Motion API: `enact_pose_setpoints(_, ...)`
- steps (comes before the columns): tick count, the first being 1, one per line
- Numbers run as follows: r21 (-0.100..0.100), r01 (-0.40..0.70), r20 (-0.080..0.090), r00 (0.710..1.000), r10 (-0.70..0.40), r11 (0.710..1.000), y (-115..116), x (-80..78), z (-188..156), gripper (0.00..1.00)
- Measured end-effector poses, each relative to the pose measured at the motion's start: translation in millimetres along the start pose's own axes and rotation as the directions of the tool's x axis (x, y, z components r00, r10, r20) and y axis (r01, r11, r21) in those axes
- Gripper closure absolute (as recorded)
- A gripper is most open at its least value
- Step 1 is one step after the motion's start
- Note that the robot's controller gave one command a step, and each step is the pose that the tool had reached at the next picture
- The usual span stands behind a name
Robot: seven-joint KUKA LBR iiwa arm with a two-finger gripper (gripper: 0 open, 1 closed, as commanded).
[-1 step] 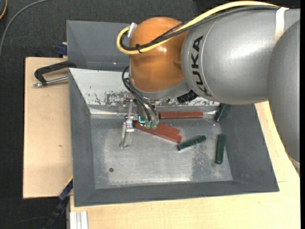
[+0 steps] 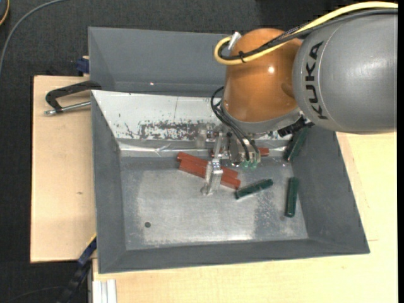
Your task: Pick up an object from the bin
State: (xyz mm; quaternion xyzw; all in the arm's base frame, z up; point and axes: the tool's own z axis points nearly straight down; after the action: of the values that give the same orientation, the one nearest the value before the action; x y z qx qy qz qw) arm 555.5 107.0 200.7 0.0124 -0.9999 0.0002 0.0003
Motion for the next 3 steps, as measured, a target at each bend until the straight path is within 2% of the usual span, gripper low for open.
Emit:
enact_pose_setpoints(1, 0.000, 0.279, 0.006, 0.960, -0.279, 0.960, -66.1, -19.0, 129.5, 0.00)
enact_pose_setpoints(2, 0.001, 0.194, 0.002, 0.981, -0.194, 0.981, -134.7, -7.1, 129.1, 0.00)
enact_pose_setpoints(3, 0.000, 0.199, 0.012, 0.980, -0.199, 0.980, -130.7, -9.8, 125.7, 1.00)
